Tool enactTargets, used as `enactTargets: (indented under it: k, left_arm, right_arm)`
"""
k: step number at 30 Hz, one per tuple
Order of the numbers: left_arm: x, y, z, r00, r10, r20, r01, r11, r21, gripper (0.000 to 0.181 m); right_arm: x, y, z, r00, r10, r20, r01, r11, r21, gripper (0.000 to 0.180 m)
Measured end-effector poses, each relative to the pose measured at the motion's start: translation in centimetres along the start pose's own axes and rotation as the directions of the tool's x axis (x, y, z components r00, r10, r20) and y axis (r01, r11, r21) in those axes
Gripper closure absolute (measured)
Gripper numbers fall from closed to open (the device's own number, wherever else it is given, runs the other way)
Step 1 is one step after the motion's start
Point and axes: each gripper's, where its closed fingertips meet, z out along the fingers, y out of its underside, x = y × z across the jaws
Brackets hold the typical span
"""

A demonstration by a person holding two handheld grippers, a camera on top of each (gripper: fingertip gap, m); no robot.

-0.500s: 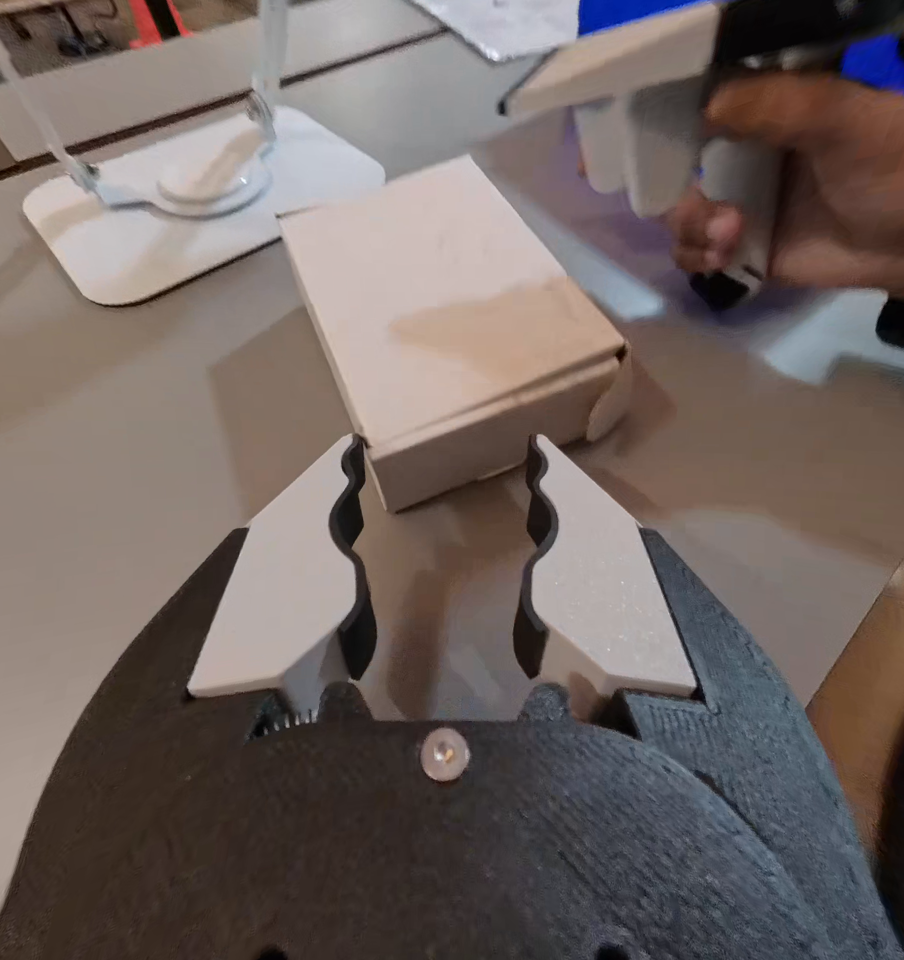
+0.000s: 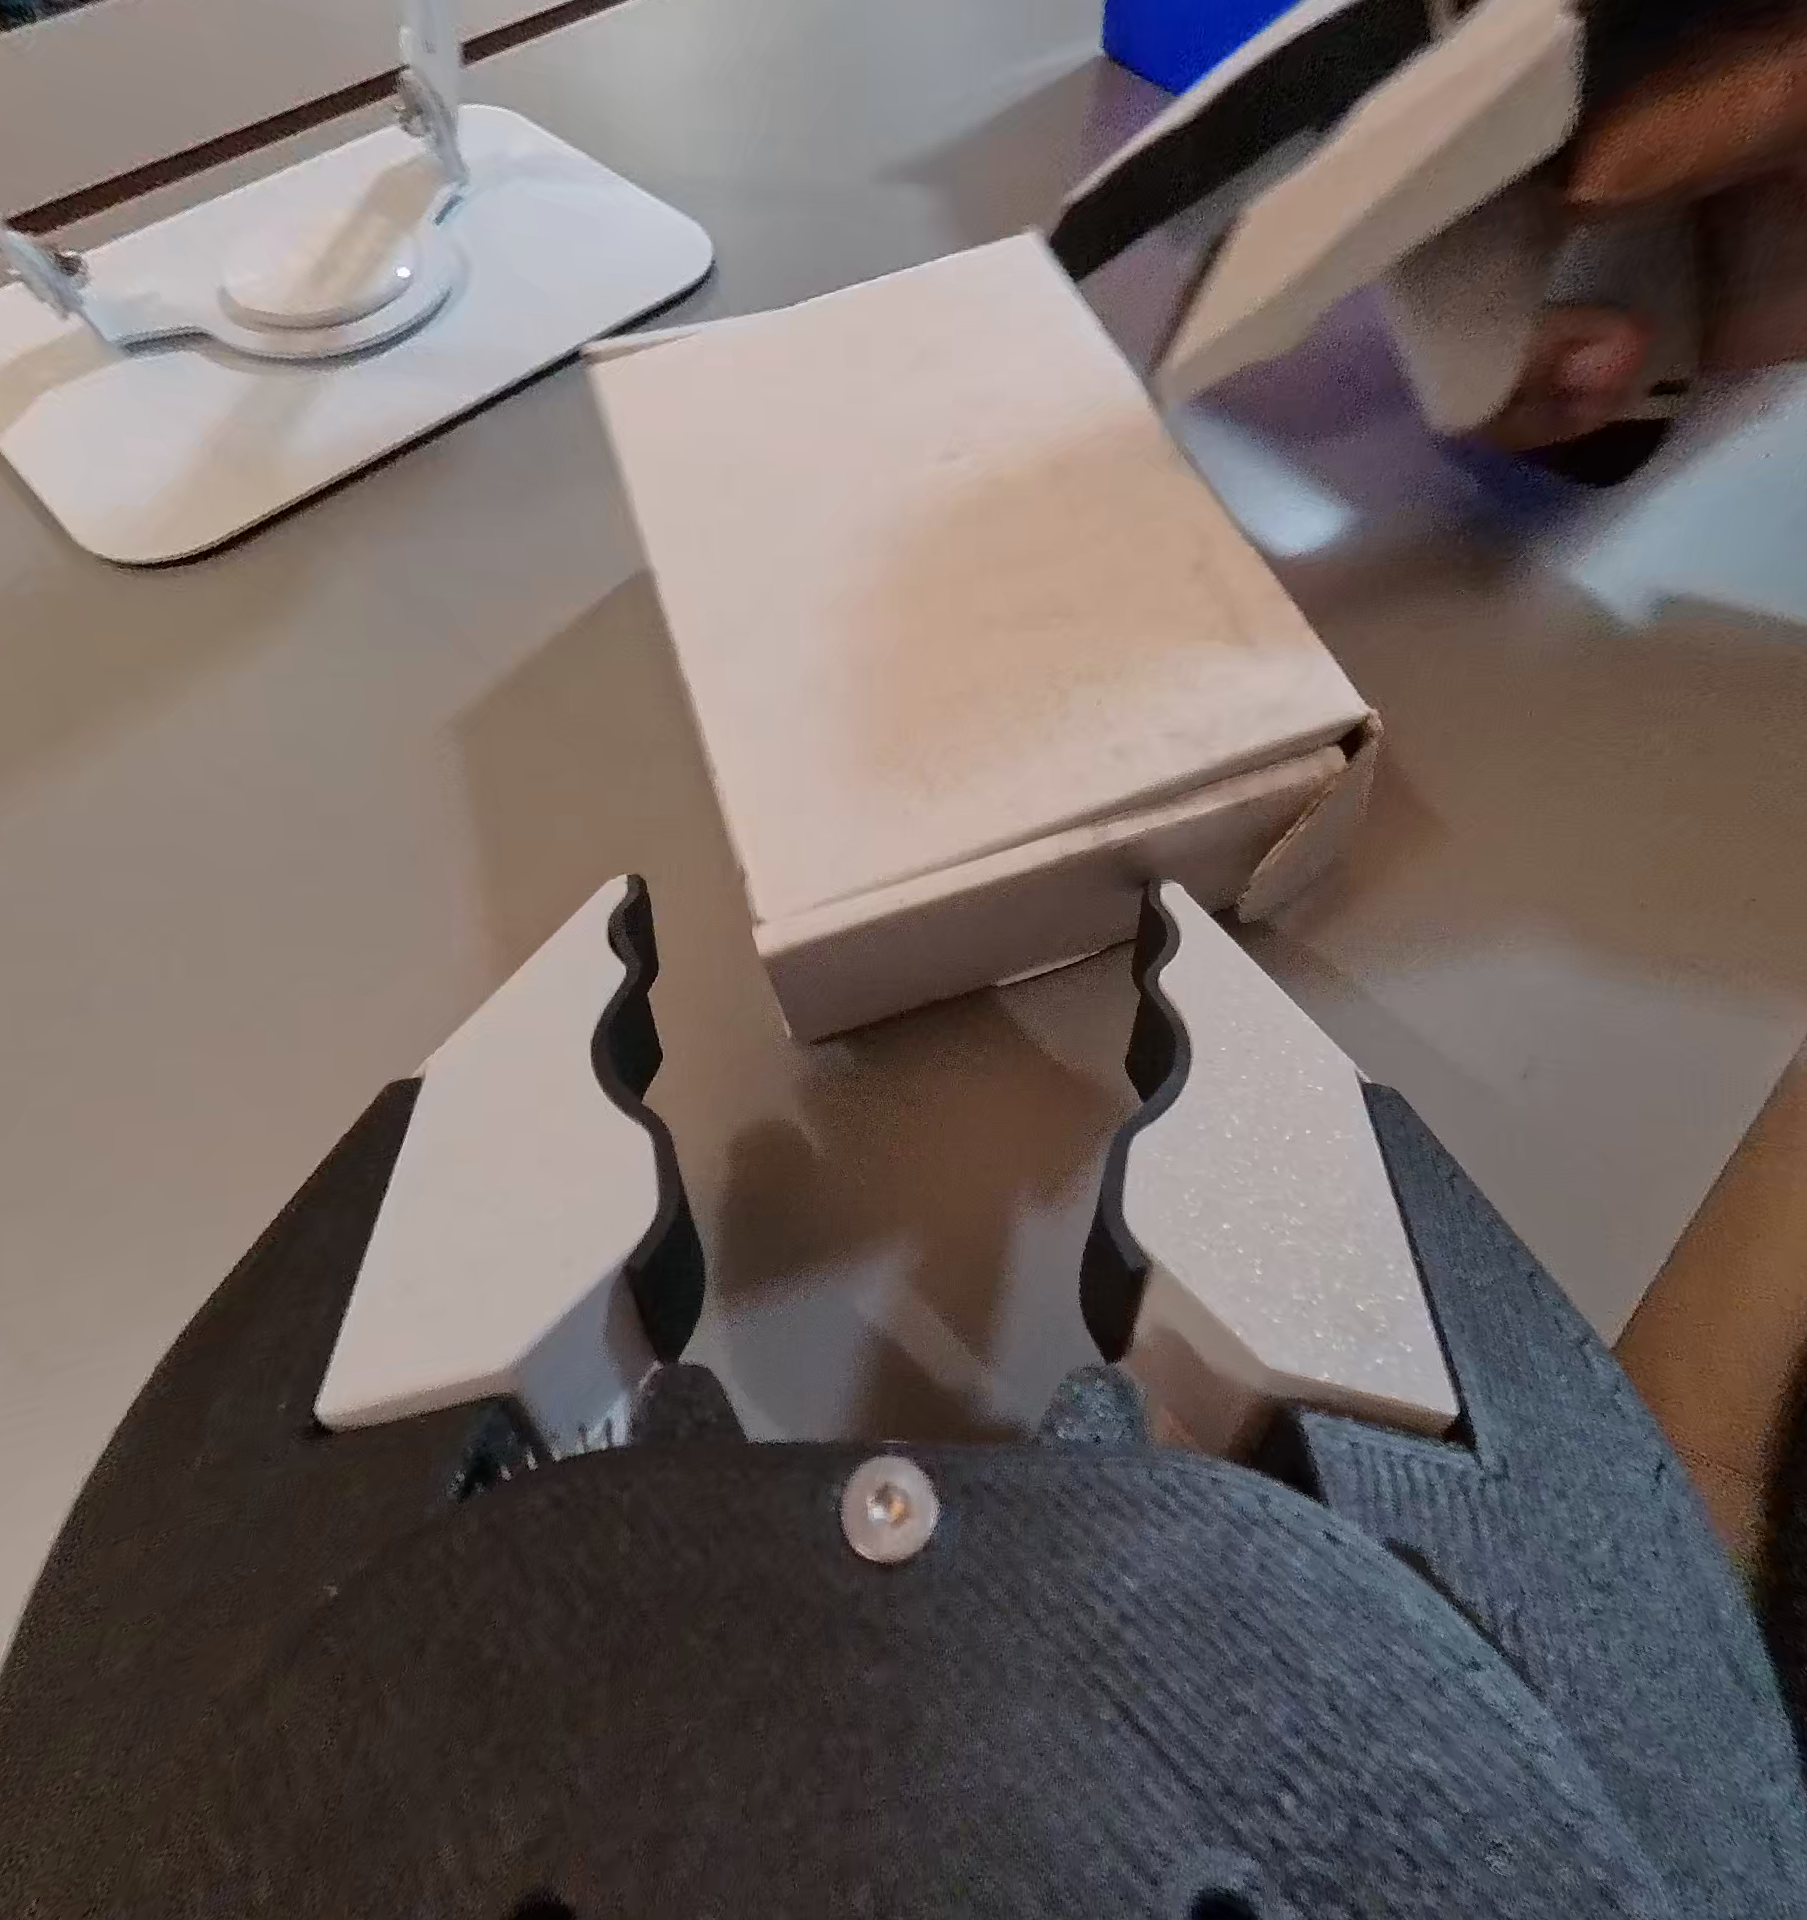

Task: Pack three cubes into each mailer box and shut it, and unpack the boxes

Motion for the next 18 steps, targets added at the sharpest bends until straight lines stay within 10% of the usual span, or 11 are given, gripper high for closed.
enactTargets:
  k: [9,18]
  left_arm:
    - [-6.2,1.5,-1.7,0.956,-0.228,0.187,0.229,0.973,0.013,0.142]
    - [-6.8,2.9,-4.1,0.923,-0.352,0.156,0.352,0.935,0.027,0.13]
  right_arm:
    - [-6.5,3.7,-2.9,0.988,0.052,0.144,-0.046,0.998,-0.045,0.093]
    - [-3.3,3.2,-3.2,0.998,0.049,-0.05,-0.045,0.996,0.074,0.093]
